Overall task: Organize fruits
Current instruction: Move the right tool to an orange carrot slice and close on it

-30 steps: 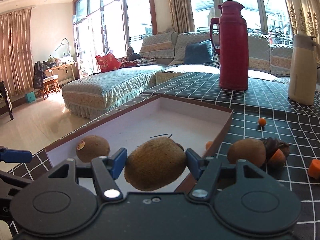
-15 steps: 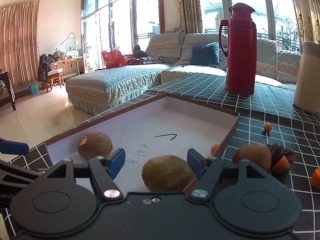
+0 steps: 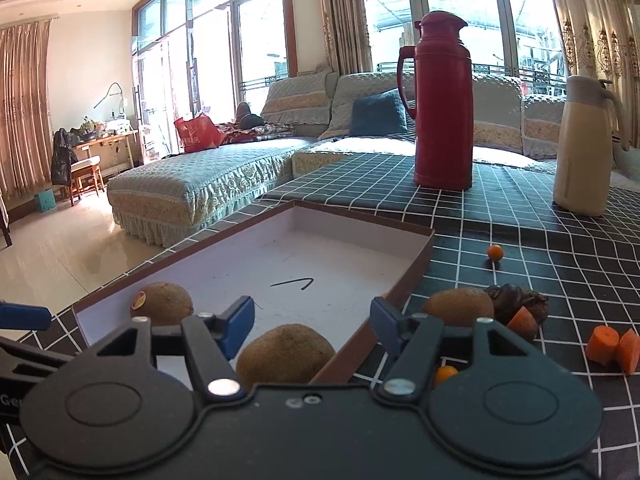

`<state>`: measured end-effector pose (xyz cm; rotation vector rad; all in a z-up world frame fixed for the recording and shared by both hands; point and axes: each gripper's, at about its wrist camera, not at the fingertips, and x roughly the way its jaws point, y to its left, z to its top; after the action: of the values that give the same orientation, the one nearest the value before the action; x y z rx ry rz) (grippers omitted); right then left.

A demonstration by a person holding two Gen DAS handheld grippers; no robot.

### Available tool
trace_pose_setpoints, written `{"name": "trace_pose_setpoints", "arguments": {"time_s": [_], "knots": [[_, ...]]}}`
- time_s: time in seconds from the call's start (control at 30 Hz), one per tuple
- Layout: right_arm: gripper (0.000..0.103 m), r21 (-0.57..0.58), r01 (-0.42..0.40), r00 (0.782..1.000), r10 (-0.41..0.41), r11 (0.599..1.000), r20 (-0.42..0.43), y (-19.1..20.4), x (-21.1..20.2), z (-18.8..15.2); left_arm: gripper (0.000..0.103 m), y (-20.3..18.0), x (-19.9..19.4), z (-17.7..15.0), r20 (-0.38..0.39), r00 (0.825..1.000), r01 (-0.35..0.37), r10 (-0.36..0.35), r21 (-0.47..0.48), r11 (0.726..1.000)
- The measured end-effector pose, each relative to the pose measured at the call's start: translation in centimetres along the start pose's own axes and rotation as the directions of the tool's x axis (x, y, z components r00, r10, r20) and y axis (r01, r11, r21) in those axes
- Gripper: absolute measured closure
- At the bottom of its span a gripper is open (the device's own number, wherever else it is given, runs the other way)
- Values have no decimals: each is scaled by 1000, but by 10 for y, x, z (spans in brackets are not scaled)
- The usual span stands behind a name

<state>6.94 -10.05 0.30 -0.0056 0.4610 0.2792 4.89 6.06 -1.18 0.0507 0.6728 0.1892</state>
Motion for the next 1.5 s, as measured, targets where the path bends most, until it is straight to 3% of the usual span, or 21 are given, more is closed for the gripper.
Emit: {"name": "trace_pose_setpoints", "arguments": {"time_s": [0.53, 1.03, 1.27, 1.5], "knots": [[44, 74, 189, 982, -186, 979, -43, -69, -31, -17, 4, -68, -13, 4, 13, 992, 126, -127, 64, 990], [46, 133, 338, 939, -323, 932, -123, -133, -50, -32, 4, -145, -22, -4, -31, 963, 268, -266, 168, 949], [46, 158, 411, 909, -391, 898, -147, -172, -56, -36, 0, -159, -18, -1, -34, 970, 242, -240, 177, 954], [46, 152, 442, 895, -423, 884, -138, -206, -57, -30, 0, -160, -18, 3, -2, 968, 249, -252, 149, 957]]}}
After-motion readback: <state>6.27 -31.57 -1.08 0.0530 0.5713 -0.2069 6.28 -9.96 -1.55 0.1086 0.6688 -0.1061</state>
